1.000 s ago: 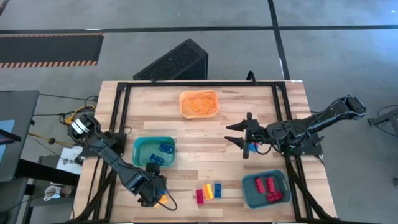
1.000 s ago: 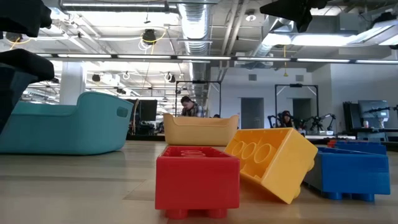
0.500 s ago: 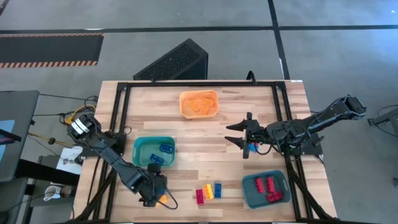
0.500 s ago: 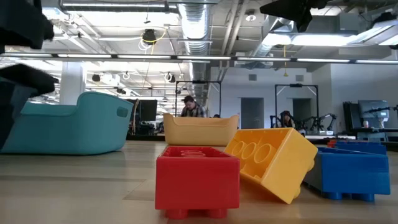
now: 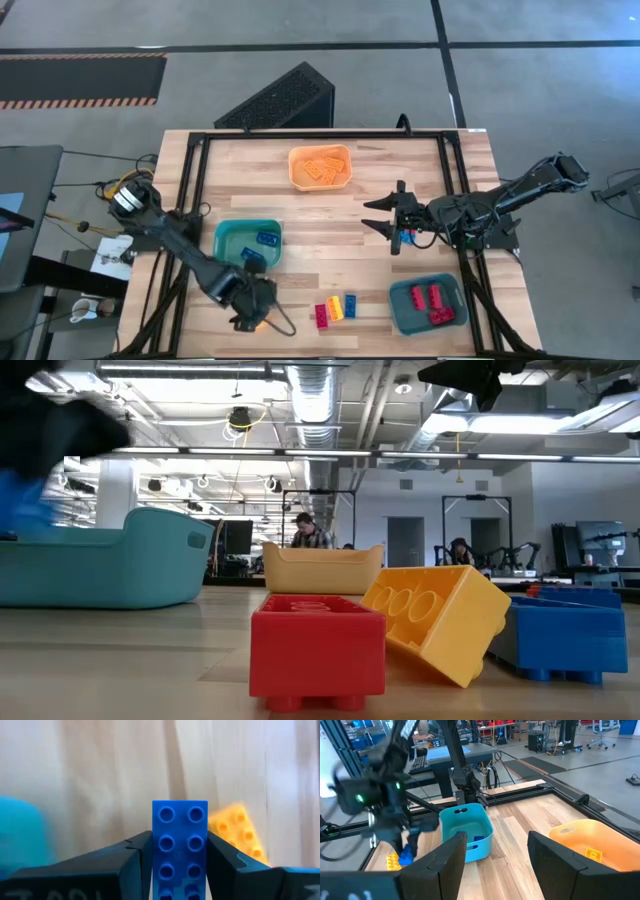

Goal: Sort & place blocks by color
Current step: Put the blue game piece into the green bin

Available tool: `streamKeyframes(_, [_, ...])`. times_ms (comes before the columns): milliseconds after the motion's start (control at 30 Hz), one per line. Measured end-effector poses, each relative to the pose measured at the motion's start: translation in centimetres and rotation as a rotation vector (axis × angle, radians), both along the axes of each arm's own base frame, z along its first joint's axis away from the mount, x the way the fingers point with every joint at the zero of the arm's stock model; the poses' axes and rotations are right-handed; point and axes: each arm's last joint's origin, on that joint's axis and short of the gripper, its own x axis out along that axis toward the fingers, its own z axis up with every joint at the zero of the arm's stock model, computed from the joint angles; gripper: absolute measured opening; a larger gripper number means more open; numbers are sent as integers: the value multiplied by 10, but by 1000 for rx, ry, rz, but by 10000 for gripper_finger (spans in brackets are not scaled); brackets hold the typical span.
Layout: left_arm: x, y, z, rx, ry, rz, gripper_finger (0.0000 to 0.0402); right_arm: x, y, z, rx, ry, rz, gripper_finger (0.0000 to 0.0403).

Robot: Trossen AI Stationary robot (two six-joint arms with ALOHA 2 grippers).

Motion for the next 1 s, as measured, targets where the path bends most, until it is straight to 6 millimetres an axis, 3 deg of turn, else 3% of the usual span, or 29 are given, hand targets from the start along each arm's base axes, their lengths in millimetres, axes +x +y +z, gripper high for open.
streamKeyframes(200, [9, 11, 70, 158, -147, -19, 102, 0, 0, 0, 5, 0, -1, 235])
streamKeyframes(300, [2, 19, 82, 167, -224, -7, 102, 0, 0, 0, 5, 0, 0, 235])
streamKeyframes(467, [-22, 48, 86, 120, -296, 113, 102, 0, 0, 0, 6, 0, 0, 235])
streamKeyframes(733, [-61, 98, 71, -47, -427, 306, 102, 0, 0, 0, 8, -1, -1, 235])
streamKeyframes(867, [-74, 113, 61, -34, -457, 360, 103, 0, 0, 0, 8, -1, -1, 235])
streamKeyframes(1000, [-82, 119, 44, 3, -434, 379, 132, 0, 0, 0, 8, 0, -1, 235])
